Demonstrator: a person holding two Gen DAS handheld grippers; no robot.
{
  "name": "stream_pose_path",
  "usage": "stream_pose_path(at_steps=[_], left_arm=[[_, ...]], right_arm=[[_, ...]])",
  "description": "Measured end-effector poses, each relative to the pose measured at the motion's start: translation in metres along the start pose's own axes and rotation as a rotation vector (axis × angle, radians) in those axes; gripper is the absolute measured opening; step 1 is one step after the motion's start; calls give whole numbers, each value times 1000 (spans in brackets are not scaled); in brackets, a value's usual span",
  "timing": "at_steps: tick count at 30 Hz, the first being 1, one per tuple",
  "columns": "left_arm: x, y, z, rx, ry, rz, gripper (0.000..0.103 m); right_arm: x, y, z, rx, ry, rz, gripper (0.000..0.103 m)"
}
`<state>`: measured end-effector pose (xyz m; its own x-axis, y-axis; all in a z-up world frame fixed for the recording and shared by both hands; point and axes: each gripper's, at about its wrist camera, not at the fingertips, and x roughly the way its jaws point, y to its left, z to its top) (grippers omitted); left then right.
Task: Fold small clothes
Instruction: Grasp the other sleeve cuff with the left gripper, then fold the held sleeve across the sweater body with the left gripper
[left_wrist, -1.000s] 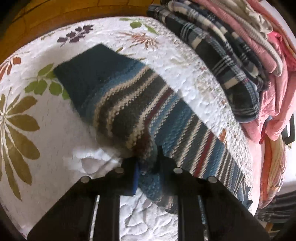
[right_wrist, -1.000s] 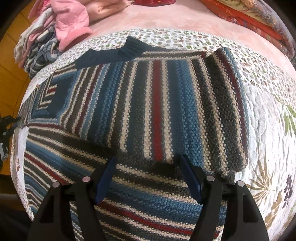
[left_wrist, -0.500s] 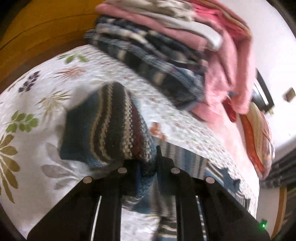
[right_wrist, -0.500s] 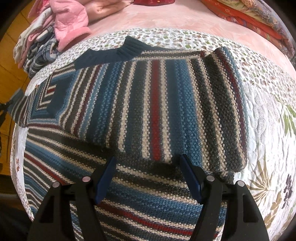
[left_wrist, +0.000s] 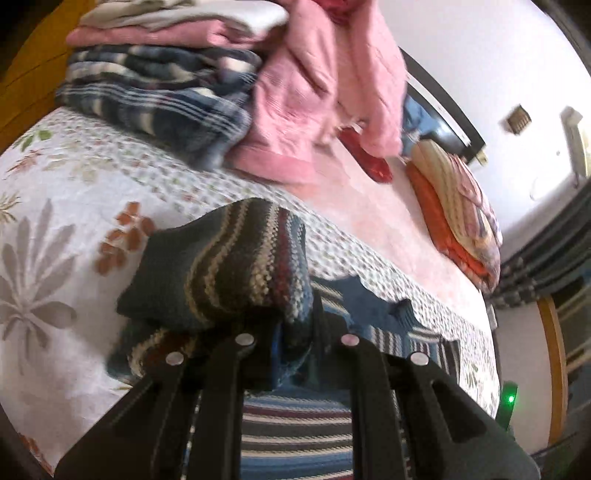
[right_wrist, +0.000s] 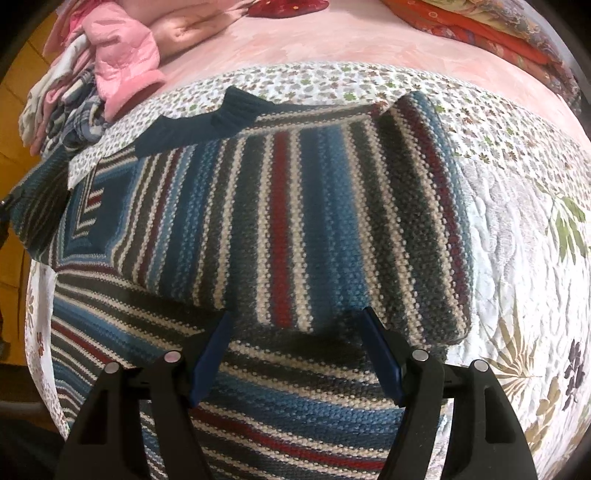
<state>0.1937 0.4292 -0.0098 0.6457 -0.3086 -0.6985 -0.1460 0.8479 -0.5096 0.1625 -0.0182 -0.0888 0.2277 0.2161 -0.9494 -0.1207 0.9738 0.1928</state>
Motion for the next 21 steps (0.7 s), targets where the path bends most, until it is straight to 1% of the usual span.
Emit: stream_pose_path(at_steps=[6,10,13,17,19,21], left_arm=[[32,-28,-30,76,74,-7,12],[53,-34,-47,85,117,4,12],[71,-29,-60,54,159,4,14],[97,-12,-78,-16,243,42,19],[96,-6,-84,-64,246,34,21],[90,-8,-82,-62,264,41,21]], right_arm=[[0,-2,1,5,-1,-6,71],[0,-2,2,-1,1,-13,71],[1,0,2,-2,2,-16,71],[3,1,2,-8,6,-24,71],[3,3,3,-10,9,-27,71],[3,3,3,-9,10,-22,71]])
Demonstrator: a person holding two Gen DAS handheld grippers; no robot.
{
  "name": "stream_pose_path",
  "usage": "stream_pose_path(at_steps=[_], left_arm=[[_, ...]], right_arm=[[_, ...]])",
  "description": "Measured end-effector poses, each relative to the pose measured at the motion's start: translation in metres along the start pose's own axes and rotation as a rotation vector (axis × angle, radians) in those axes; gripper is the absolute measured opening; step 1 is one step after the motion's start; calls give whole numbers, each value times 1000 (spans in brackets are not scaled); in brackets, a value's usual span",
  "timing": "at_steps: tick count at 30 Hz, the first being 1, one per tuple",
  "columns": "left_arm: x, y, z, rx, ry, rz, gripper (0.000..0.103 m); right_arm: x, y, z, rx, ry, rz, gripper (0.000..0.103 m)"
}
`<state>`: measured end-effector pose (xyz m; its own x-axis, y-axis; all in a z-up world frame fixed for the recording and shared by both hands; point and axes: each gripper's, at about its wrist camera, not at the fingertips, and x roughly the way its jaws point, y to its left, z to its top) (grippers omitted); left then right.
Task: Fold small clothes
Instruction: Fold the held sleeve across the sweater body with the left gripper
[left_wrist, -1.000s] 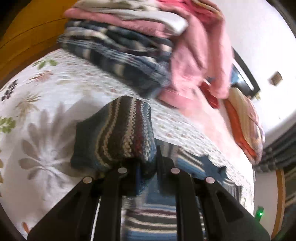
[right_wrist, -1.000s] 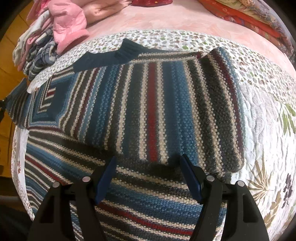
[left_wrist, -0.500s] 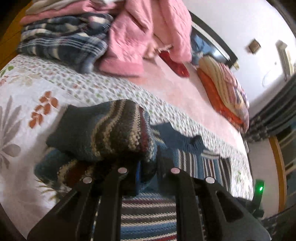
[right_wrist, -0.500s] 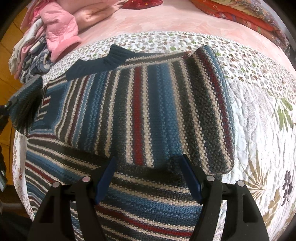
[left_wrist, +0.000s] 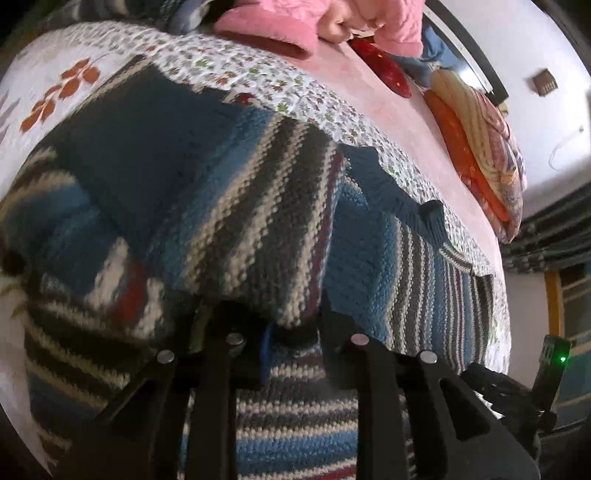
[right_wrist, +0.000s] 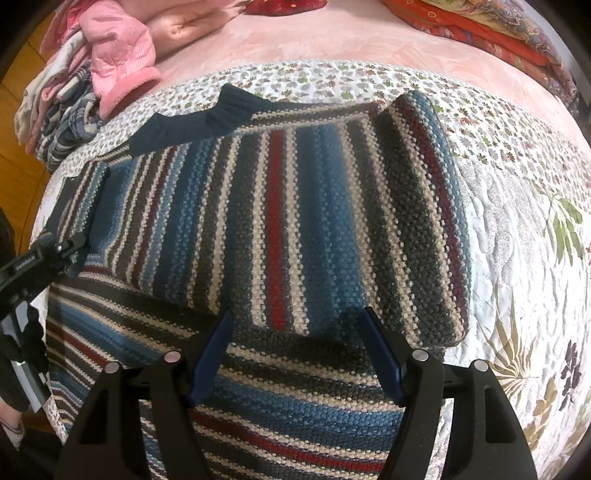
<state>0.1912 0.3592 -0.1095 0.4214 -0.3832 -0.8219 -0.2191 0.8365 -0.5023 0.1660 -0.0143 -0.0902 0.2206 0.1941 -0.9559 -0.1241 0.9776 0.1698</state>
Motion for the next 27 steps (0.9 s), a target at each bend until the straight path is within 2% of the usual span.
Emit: stream_pose_path(at_steps=[4,6,8,10,12,17,20,23,27], left_arm=[[-42,-9,0,19,50,-2,29],[-71,-10,0,35,37,2,32],[-99,-4,6,76,-13,54,36],[-111,7,16,130,-60,152,42],[-111,25,26,126,-101,217,42],[-64,71,38,115,13,380,39],[-41,75,26,252,72,486,40],[-42,73,24,291,64,491,40],[-78,83,40,118,-17,366,39]], right_arm=[[-2,1,1,10,6,9,71],[-7,3,1,22,2,38,71],[-14,8,1,27,-8,62,71],[-20,14,2,29,-15,81,71],[-28,23,2,27,-22,121,71],[-36,61,1,20,-2,226,72],[-30,90,3,20,24,262,72],[-20,130,14,6,46,260,72],[-6,184,32,-5,68,299,72]])
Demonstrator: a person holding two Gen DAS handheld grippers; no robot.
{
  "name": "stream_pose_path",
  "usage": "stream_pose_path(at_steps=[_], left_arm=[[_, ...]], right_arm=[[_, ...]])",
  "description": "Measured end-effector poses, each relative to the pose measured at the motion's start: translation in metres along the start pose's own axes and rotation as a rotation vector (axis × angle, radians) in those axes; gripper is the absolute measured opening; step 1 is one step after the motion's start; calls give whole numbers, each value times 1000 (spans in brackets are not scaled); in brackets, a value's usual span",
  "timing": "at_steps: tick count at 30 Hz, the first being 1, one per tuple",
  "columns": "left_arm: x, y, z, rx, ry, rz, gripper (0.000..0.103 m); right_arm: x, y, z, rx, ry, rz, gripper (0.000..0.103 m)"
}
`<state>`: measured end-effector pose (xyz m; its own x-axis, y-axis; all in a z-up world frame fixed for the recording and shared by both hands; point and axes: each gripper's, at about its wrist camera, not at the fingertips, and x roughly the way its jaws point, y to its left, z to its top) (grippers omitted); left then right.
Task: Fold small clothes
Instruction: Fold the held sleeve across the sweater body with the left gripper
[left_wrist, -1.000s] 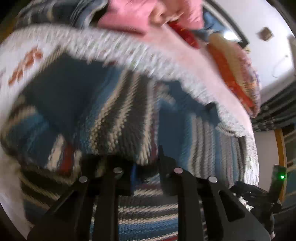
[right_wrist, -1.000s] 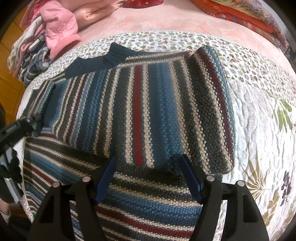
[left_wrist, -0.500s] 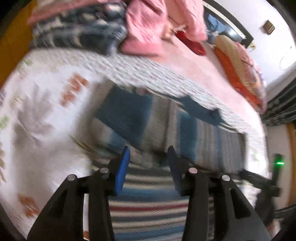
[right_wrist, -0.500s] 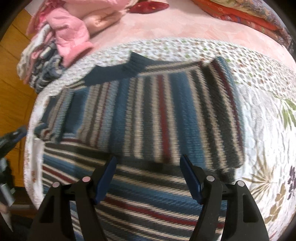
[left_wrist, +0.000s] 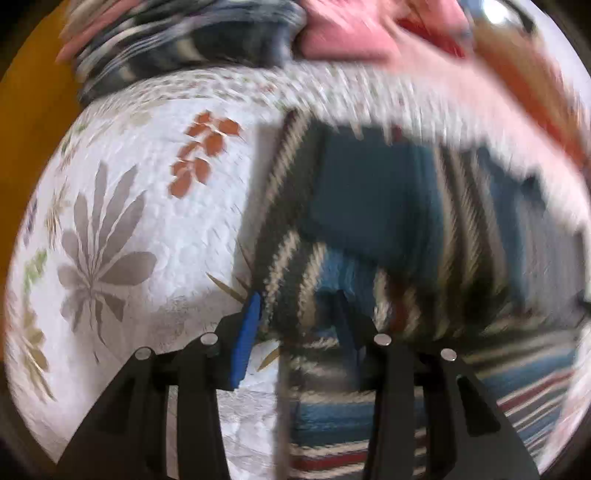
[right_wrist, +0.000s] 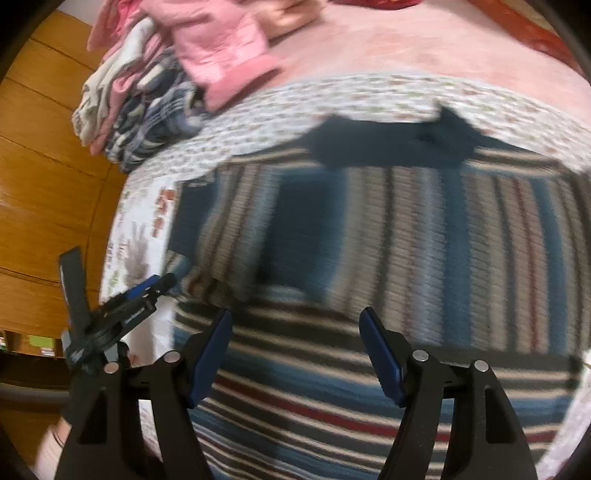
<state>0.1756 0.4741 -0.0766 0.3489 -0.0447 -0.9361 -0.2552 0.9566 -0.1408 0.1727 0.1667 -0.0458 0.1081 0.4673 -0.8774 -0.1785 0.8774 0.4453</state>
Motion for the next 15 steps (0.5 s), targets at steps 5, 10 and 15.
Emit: stream_pose_path(at_steps=[5,10,15], left_arm=[[-19,15,10,-58,-68,23,42],[-19,21,17,-75,-76,28,42],[-25,24,20,-110,-93,1,42]], right_arm=[[46,40,20,-1,53,-30,74],[82,49,32,56,100,-42,74],[99,53,32,48,121,-54,27]])
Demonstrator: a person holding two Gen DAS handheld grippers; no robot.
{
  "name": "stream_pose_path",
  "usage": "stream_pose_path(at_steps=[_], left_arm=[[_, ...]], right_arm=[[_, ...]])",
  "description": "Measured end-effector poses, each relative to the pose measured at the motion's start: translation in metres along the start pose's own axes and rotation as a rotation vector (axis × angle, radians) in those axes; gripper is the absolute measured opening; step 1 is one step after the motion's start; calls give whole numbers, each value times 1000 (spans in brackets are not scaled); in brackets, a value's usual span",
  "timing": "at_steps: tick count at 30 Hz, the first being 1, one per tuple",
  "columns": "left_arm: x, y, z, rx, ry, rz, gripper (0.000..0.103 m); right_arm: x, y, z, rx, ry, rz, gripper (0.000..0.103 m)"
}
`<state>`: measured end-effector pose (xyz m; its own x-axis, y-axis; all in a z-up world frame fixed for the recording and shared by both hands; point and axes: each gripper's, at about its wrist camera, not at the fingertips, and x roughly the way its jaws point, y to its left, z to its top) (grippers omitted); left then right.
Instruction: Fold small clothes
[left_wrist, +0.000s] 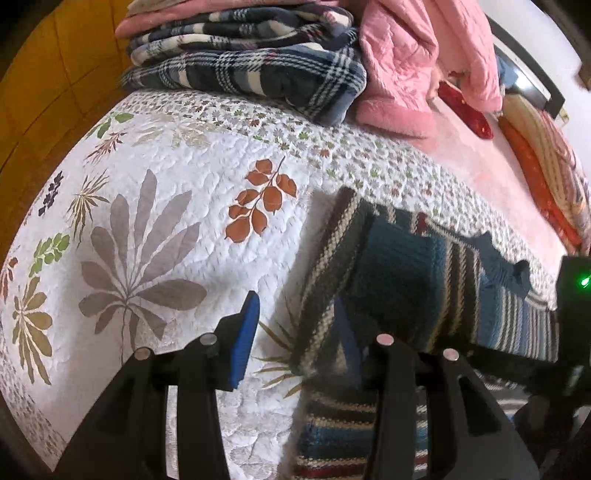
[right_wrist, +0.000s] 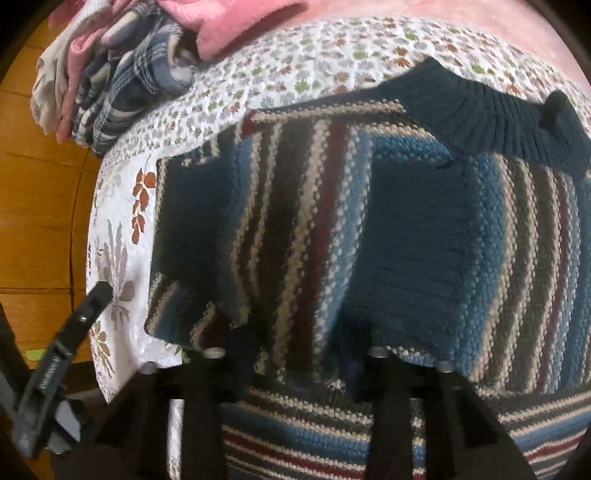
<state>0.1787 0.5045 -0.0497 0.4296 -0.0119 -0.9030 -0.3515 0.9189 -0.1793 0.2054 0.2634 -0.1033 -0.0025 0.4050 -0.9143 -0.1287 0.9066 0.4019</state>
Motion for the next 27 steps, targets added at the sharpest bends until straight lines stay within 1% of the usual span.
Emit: stream_pose_path(at_steps=[1,3,6,10,11,13,15,18,20,22,23,25,27], left_arm=[[-1,-1,0,7,-5,-1,42],[-2,-4,0,33,-17,4,42],[-2,-9,-2,56,-20,3,42],[2,-19,-6,76,-2,-23,42],[4,-23,-8,86,3,-24,42],[7,-32,-12,118,12,-20,42],[12,-42,-18,155,22,-9,42],[23,-56,-27,223,55,15,42],[29,-60,-32,251,73,36,42],[38,-62,-37,271,100,50,42],[41,-62,-39,276,110,52,42],[44,-61,-41,278,119,50,43],[42,-59,-38,267,109,50,45]], right_arm=[[-4,2,0,-12,-12,4,25],[-16,7,0,-43,-37,-7,23],[-48,13,0,-109,-100,-21,23],[-89,4,-1,-156,-160,-51,23],[-98,-4,-2,-155,-168,-62,23],[-103,-15,0,-147,-168,-83,23],[-104,-35,0,-126,-161,-113,23],[-92,-62,-1,-61,-144,-105,23],[-80,-75,-3,-30,-125,-110,23],[-67,-80,-5,-25,-104,-137,26],[-61,-81,-6,-32,-95,-163,27],[-59,-77,-8,-62,-99,-217,35],[-70,-66,-9,-97,-137,-291,39]])
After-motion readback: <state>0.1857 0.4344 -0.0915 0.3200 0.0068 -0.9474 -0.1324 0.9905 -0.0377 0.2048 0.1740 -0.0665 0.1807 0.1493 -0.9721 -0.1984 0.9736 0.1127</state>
